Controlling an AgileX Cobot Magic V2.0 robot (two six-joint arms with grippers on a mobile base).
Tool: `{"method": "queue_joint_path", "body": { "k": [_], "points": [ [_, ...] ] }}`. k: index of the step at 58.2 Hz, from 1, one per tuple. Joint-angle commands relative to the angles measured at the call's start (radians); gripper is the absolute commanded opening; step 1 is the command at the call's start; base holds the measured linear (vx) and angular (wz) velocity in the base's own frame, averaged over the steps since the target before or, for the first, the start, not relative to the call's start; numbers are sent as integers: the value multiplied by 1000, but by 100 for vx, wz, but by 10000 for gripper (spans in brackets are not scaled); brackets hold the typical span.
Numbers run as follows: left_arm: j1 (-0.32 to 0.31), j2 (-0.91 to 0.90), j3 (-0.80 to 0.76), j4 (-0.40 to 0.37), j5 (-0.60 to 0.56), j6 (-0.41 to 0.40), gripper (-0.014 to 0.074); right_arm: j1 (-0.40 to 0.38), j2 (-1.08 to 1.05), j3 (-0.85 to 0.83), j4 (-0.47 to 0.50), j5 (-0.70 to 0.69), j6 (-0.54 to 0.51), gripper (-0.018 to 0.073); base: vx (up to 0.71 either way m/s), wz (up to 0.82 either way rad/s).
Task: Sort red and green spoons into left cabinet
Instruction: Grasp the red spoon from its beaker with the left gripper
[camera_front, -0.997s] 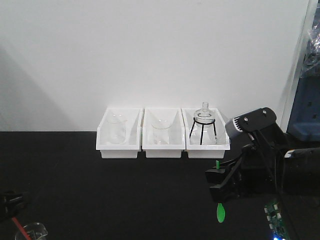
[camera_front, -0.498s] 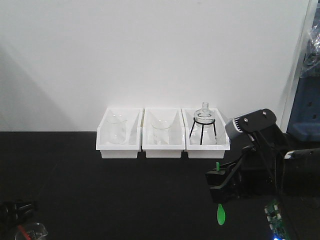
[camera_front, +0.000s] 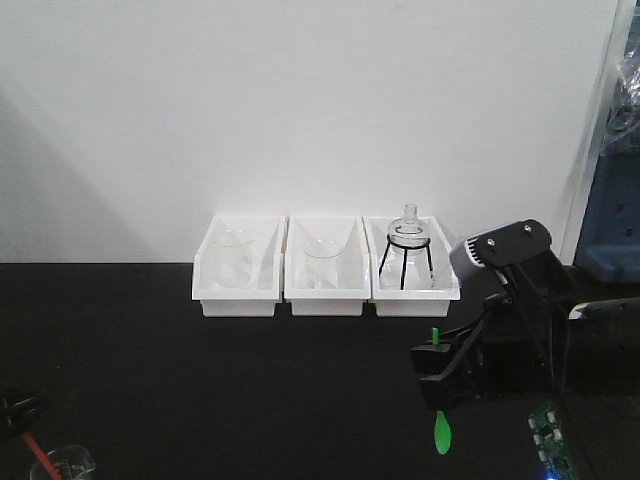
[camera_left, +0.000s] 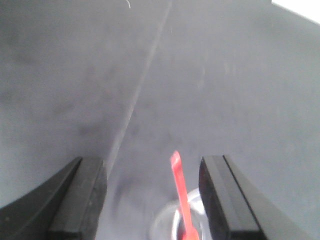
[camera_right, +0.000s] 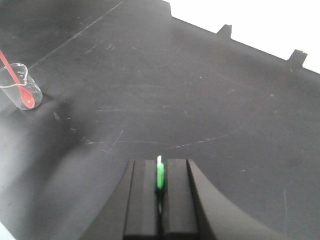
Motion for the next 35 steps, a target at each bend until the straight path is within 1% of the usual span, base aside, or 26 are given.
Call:
{"method": "queue_joint_path", "body": {
  "k": [1, 13, 26, 31, 35],
  "points": [
    [0, -19, -32, -22, -78, -10, 522, -4, -34, -31, 23, -54, 2, -3, 0, 0],
    [0, 33, -32, -73, -55, -9, 522, -4, -32, -31, 23, -61, 6, -3, 0, 0],
    [0, 57, -32, -73, -58, -9, 520, -4, -29, -31, 22, -63, 23, -3, 0, 0],
    [0, 59, -32, -73, -63, -9, 501, -4, -29, -31, 22, -63, 24, -3, 0, 0],
    [0, 59, -32, -73, -72, -9, 461, -4, -29, -31, 22, -63, 24, -3, 0, 0]
  ]
}}
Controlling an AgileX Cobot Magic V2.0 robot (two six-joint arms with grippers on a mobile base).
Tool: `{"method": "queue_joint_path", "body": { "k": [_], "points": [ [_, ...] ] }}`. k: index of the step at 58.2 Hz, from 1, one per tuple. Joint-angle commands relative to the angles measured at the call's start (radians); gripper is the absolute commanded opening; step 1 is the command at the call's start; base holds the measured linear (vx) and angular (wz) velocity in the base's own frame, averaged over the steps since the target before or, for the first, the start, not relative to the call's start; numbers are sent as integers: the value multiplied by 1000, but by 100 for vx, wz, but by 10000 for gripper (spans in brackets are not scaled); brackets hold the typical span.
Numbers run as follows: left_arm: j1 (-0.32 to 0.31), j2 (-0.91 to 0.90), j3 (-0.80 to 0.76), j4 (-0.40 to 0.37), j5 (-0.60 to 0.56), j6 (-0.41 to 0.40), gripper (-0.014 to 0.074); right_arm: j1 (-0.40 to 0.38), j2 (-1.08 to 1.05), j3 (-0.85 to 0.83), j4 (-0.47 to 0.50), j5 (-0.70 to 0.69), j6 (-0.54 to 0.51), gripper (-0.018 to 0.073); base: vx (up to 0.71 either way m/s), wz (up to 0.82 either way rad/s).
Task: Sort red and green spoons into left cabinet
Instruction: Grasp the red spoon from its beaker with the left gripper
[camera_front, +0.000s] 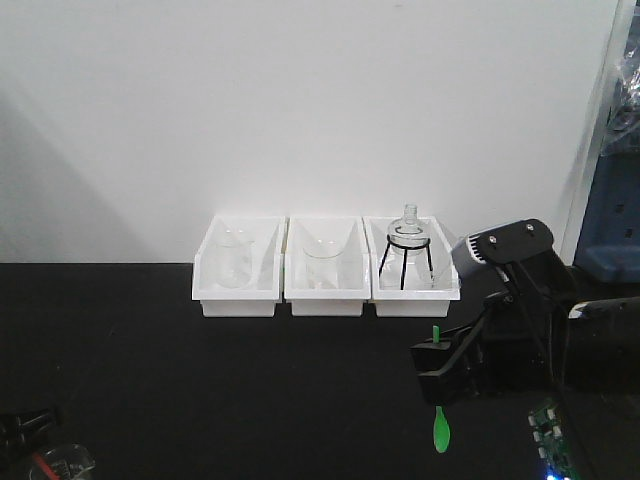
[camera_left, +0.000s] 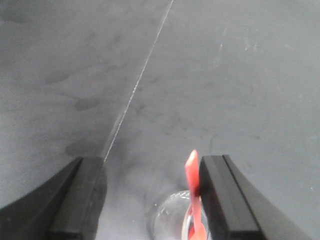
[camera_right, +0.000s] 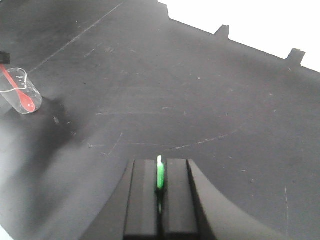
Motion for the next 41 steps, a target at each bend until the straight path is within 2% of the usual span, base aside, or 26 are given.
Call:
{"method": "queue_joint_path", "body": {
  "k": [1, 9, 16, 23, 41],
  "points": [
    [0, -31, -32, -13, -76, -9, 449, -4, -29, -31, 22, -55, 0, -3, 0, 0],
    [0, -31, -32, -17, -84, -10, 300, -4, -29, -31, 22, -53, 1, -3, 0, 0],
    [0, -32, -32, -42, -102, -9, 123, -4, -29, -31, 23, -53, 1, -3, 0, 0],
    [0, -34, -32, -75, -122, -9, -10, -4, -29, -31, 23, -53, 5, -3, 0, 0],
    [0, -57, -32, -71, -154, -6, -8, -4, -29, -31, 22, -58, 5, -3, 0, 0]
  ]
}}
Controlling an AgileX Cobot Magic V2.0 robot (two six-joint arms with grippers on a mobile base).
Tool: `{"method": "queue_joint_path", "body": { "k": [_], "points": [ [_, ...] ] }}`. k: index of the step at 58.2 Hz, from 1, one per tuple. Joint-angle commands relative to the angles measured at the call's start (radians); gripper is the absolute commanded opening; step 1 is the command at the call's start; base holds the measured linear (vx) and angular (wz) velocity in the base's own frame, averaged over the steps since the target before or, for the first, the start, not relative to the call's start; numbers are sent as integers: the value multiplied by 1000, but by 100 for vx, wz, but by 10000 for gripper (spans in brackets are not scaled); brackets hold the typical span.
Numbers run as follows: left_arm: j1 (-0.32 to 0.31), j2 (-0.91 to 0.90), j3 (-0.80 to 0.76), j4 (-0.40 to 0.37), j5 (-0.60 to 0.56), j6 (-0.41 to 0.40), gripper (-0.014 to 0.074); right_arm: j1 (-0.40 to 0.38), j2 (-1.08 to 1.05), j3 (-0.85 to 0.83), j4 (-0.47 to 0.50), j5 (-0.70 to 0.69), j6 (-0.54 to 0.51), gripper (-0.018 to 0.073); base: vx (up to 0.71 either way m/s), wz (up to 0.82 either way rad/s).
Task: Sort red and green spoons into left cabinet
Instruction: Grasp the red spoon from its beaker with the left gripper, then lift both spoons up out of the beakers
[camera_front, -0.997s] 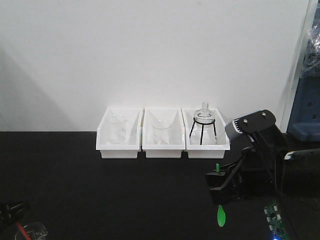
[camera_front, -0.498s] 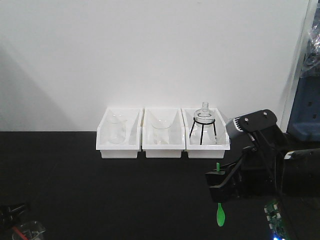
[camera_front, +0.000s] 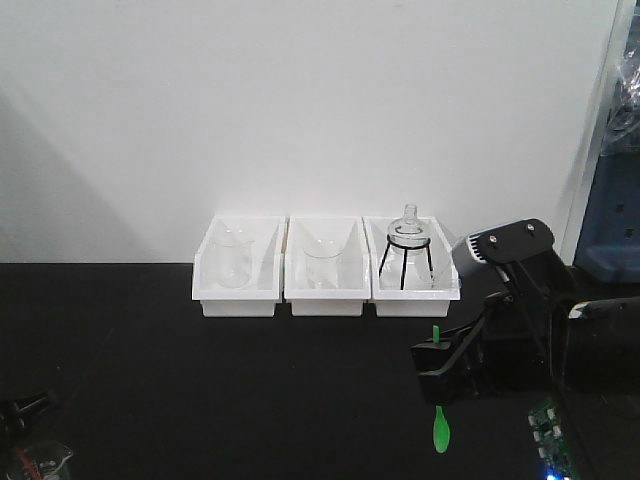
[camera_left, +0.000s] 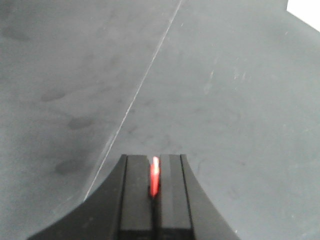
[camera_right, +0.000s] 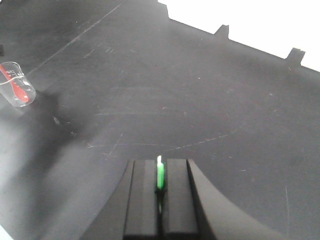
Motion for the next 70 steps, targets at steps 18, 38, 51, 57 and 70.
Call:
{"method": "queue_joint_path", "body": {
  "k": [18, 38, 51, 57, 70],
  "points": [
    [0, -272, -32, 174, -77, 110, -8, -4, -29, -31, 22, -107, 20, -3, 0, 0],
    [-21, -588, -32, 210, 146, 400, -8, -4, -39, -31, -40, -126, 20, -3, 0, 0],
    [-102, -720, -28, 8, 219, 631, -8, -4, -100, -31, -73, -129, 20, -3, 0, 0],
    [-126, -762, -28, -121, 252, 722, -8, -4, -149, -31, -92, -129, 19, -3, 0, 0],
    [-129, -843, -10, -239, 276, 807, -4, -3, -280, 11, -97, -178, 8, -3, 0, 0]
  ]
}}
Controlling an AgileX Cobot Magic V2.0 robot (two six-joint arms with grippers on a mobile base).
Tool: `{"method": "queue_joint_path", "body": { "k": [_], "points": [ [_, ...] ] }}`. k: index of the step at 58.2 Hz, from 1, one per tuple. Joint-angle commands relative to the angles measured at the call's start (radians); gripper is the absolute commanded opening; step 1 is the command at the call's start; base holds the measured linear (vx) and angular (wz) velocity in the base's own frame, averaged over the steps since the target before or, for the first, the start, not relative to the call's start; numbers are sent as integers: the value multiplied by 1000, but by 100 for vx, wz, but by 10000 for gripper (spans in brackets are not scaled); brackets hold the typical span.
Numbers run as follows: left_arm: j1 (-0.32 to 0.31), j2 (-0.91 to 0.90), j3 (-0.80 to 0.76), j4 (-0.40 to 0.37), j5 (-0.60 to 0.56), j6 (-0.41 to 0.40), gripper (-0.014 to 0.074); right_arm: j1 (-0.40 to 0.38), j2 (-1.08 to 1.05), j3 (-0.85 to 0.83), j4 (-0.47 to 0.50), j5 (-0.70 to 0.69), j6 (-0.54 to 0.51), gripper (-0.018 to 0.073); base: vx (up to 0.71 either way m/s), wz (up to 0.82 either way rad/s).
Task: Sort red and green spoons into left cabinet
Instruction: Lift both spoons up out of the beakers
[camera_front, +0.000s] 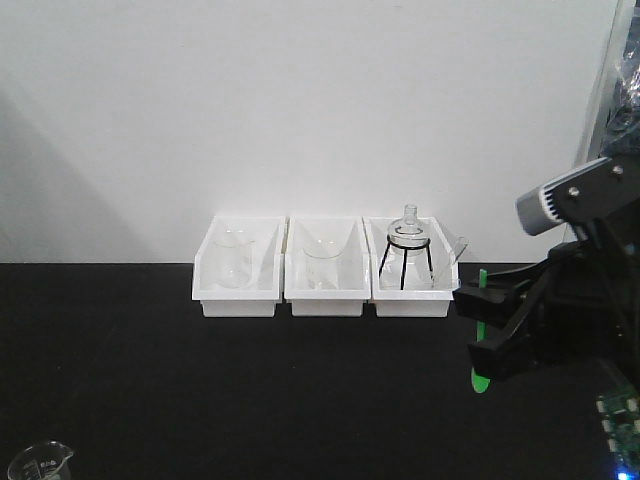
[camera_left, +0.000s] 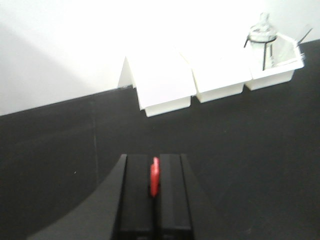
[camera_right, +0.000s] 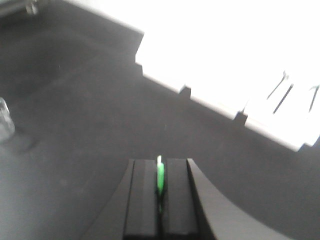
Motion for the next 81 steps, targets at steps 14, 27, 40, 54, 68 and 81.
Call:
{"method": "queue_joint_path", "body": {
  "k": [14, 27, 40, 54, 68, 81],
  "points": [
    [-7, -162, 133, -95, -126, 21, -3, -3, -294, 234, 40, -276, -14, -3, 0, 0],
    [-7, -313, 258, -175, -162, 20, -3, -3, -472, 368, 40, -291, -14, -3, 0, 0],
    [-7, -347, 277, -175, -151, 20, -3, -3, -564, 433, 40, -289, -14, -3, 0, 0],
    [-7, -347, 277, -175, -141, 19, -3, -3, -581, 459, 49, -230, -6, -3, 0, 0],
    [-7, -347, 277, -175, -141, 19, -3, -3, -581, 459, 49, -221, -6, -3, 0, 0],
    [-7, -347, 277, -175, -141, 19, -3, -3, -581, 459, 50, -221, -6, -3, 0, 0]
  ]
}}
